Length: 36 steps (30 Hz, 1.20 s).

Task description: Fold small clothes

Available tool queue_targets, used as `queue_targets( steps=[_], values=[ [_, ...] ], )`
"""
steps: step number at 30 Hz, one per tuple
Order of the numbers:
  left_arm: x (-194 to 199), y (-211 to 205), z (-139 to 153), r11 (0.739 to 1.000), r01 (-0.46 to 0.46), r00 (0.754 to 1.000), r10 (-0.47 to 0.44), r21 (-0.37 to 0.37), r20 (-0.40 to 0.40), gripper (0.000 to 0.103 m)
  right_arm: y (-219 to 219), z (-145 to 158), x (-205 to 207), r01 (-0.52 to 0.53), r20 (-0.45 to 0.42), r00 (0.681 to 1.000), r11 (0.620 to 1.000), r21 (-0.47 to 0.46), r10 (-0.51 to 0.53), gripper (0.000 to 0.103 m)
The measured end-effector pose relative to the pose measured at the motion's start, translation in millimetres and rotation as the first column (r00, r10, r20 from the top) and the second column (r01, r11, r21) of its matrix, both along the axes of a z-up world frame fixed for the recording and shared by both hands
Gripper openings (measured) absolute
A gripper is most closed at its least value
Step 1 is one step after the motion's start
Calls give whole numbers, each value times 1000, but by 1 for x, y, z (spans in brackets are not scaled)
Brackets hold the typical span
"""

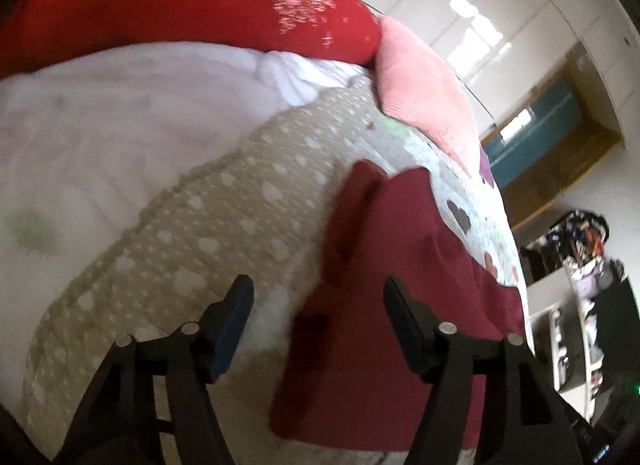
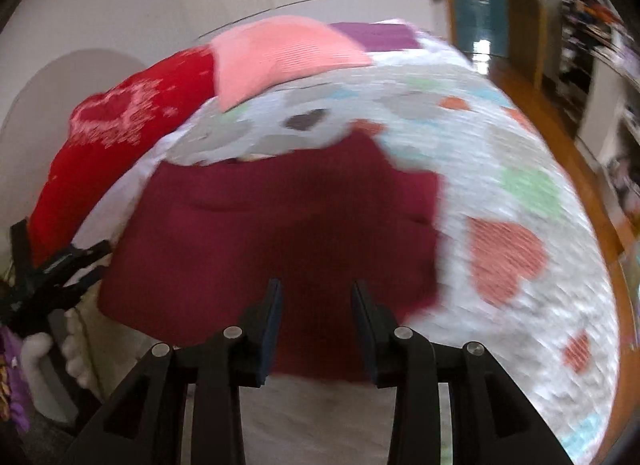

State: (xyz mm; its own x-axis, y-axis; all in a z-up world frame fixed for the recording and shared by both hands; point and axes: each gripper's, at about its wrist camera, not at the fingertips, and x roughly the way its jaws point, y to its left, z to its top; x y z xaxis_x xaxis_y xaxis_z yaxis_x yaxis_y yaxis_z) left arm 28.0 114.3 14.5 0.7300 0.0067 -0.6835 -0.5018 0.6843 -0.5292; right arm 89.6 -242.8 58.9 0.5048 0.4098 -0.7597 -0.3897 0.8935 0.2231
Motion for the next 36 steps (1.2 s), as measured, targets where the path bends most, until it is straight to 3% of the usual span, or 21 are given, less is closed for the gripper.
queue_targets(
  steps=[5, 8, 10, 11, 14, 18, 20, 23, 26, 27, 28, 29, 32, 36],
  values=[
    [-5, 9, -14, 996, 68, 997, -66, -58, 30, 69, 92, -8, 35, -100, -56, 993, 994, 50, 102, 38],
    [-3, 2, -21, 993, 107, 994, -105, -55, 43, 69, 153, -11, 57, -196, -75, 977, 980, 45, 199, 37],
    [-1, -3, -22, 991, 129, 991, -128, -33, 38, 67, 189, -18, 72, -243, -113, 963, 969, 37, 246, 22],
    [-1, -4, -21, 989, 144, 989, -142, -40, 49, 64, 208, -22, 80, -261, -128, 956, 965, 27, 263, 21],
    [3, -5, -26, 972, 208, 977, -200, -113, 75, 48, 253, -34, 103, -293, -154, 945, 956, -16, 287, 21],
    [2, 0, -32, 963, 214, 976, -203, -161, 83, 47, 280, -72, 136, -288, -290, 926, 948, -134, 241, 22],
    [-1, 3, -34, 959, 213, 976, -198, -188, 95, 47, 279, -67, 136, -265, -285, 932, 956, -122, 222, 23],
    [-1, 1, -34, 957, 218, 974, -202, -190, 102, 52, 270, -54, 127, -253, -267, 938, 963, -96, 220, 29],
    [-2, -5, -34, 955, 225, 972, -206, -194, 114, 54, 263, -45, 112, -273, -284, 926, 961, -51, 248, 43],
    [-2, -6, -34, 951, 234, 970, -212, -203, 123, 48, 265, -44, 108, -283, -288, 923, 958, -53, 256, 52],
    [-2, -7, -36, 941, 249, 965, -223, -228, 136, 30, 269, -44, 102, -305, -298, 914, 950, -60, 275, 58],
    [-2, -7, -40, 931, 260, 963, -230, -258, 141, 24, 276, -44, 99, -325, -307, 906, 943, -69, 290, 59],
    [-4, -4, -43, 925, 258, 963, -223, -280, 150, 20, 293, -51, 85, -381, -319, 890, 915, -132, 325, 61],
    [-14, 10, -37, 928, 223, 970, -181, -298, 163, 20, 307, -58, 70, -415, -297, 891, 881, -227, 343, 74]
  ],
)
